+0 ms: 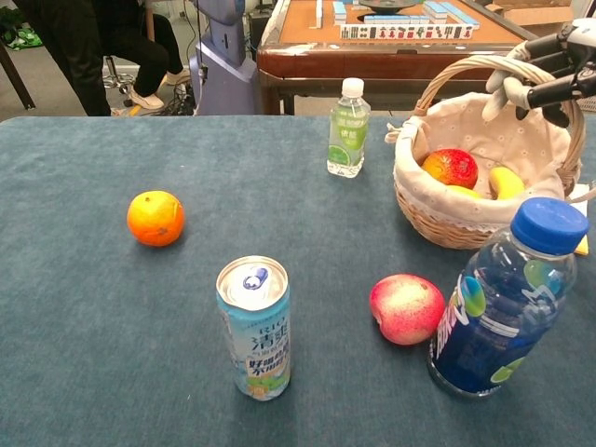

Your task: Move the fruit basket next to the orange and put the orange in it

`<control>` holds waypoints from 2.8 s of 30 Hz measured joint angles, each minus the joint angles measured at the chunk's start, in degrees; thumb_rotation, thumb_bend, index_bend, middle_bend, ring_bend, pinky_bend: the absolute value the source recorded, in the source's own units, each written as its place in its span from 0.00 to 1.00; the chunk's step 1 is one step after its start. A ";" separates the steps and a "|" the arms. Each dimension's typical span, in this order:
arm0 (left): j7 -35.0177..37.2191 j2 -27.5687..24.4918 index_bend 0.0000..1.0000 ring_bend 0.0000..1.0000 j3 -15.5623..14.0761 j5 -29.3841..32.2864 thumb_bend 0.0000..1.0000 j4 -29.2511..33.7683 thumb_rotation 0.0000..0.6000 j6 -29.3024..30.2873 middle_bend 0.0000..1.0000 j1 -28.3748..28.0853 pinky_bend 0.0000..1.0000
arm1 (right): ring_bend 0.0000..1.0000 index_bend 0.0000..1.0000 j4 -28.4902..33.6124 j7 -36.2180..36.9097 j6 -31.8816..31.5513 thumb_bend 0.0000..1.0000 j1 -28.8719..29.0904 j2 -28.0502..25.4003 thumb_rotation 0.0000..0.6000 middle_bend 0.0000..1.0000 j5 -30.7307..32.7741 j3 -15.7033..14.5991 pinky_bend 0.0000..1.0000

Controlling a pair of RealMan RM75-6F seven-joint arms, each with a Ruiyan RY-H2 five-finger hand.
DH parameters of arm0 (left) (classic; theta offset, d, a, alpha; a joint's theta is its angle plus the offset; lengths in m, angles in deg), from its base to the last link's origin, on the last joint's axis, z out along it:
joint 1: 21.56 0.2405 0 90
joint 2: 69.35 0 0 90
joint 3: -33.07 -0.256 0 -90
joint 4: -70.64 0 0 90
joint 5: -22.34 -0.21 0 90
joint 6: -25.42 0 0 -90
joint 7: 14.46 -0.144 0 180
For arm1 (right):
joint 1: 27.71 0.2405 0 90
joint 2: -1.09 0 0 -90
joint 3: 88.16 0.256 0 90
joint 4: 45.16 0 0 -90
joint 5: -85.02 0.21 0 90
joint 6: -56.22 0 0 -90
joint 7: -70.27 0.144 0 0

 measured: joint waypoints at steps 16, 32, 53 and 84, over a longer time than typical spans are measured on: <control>0.54 -0.34 0.28 0.30 0.14 -0.25 0.07 -0.17 1.00 0.54 0.34 0.25 0.28 | 0.59 0.54 8.94 -1.71 1.60 0.58 2.99 -2.88 1.00 0.56 1.90 3.76 0.84; 1.82 -0.69 0.28 0.30 0.11 -0.15 0.07 -0.96 1.00 1.24 0.34 0.94 0.28 | 0.59 0.54 9.63 -9.97 2.04 0.58 12.08 3.31 1.00 0.56 9.81 6.80 0.84; 2.84 -1.28 0.28 0.30 0.04 -0.27 0.07 -1.54 1.00 1.93 0.34 1.67 0.28 | 0.56 0.54 -1.39 -17.66 0.44 0.57 23.98 16.52 1.00 0.52 19.01 9.75 0.83; 4.17 -1.75 0.28 0.30 0.52 -0.54 0.07 -2.62 1.00 2.12 0.34 1.82 0.28 | 0.00 0.00 -9.80 -19.67 12.08 0.25 29.84 16.87 1.00 0.00 23.47 9.39 0.07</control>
